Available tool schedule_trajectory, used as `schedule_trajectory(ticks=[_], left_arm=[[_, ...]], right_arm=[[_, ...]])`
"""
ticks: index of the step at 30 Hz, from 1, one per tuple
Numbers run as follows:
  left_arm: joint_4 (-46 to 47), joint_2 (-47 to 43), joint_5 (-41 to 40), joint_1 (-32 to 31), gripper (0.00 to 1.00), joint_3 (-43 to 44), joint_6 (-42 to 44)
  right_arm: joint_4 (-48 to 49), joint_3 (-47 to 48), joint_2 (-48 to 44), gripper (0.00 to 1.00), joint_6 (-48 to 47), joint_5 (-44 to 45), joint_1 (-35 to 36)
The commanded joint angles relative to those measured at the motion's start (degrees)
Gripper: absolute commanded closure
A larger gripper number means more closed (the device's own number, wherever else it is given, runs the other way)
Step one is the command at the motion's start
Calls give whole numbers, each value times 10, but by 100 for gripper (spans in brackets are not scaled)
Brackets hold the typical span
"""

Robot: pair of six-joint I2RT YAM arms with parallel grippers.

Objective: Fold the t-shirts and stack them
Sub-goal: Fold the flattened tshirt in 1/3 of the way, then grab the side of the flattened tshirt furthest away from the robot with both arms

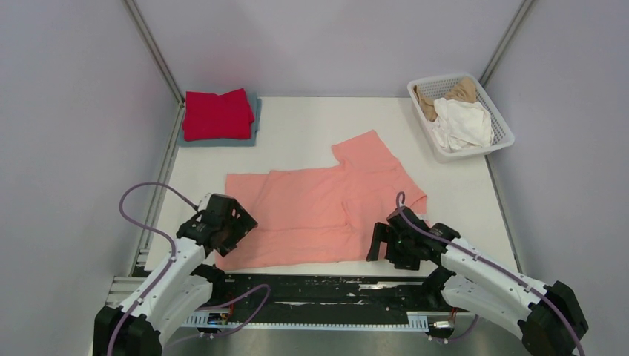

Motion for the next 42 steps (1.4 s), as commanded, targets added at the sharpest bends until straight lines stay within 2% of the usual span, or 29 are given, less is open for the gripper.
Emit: schedule_trajectory(ticks=[1, 8, 13, 16, 18, 19, 23, 27, 32, 36, 42], left_arm=[[-16, 2, -51, -1, 0, 57, 35], [7, 14, -124, 0, 0, 136, 64], [62, 70, -110, 57, 0, 187, 102], [101, 143, -96, 101, 0, 207, 123], [125, 202, -69, 137, 0, 229, 134], [140, 244, -62, 154, 0, 246, 137], [154, 361, -47, 186, 0, 316, 150], [174, 454, -2, 213, 0, 369, 166], [146, 540, -1, 226, 0, 437, 188], [120, 570, 10, 226, 0, 449, 186], [113, 572, 8, 226, 0, 416, 175]], right_arm=[[-11, 26, 11, 0, 30, 29, 62], [6, 142, 11, 0, -49, 191, 75], [149, 192, 73, 0, -118, 259, 21], [254, 240, 143, 0, -158, 186, -78], [277, 301, 216, 0, -187, 125, -141], [282, 338, 257, 0, -214, 128, -156], [289, 490, 434, 0, -293, 188, -181], [280, 640, 605, 0, -311, 138, -223], [274, 798, 772, 0, -322, 104, -251], [251, 919, 864, 0, -328, 86, -256], [232, 1006, 956, 0, -338, 76, -255]])
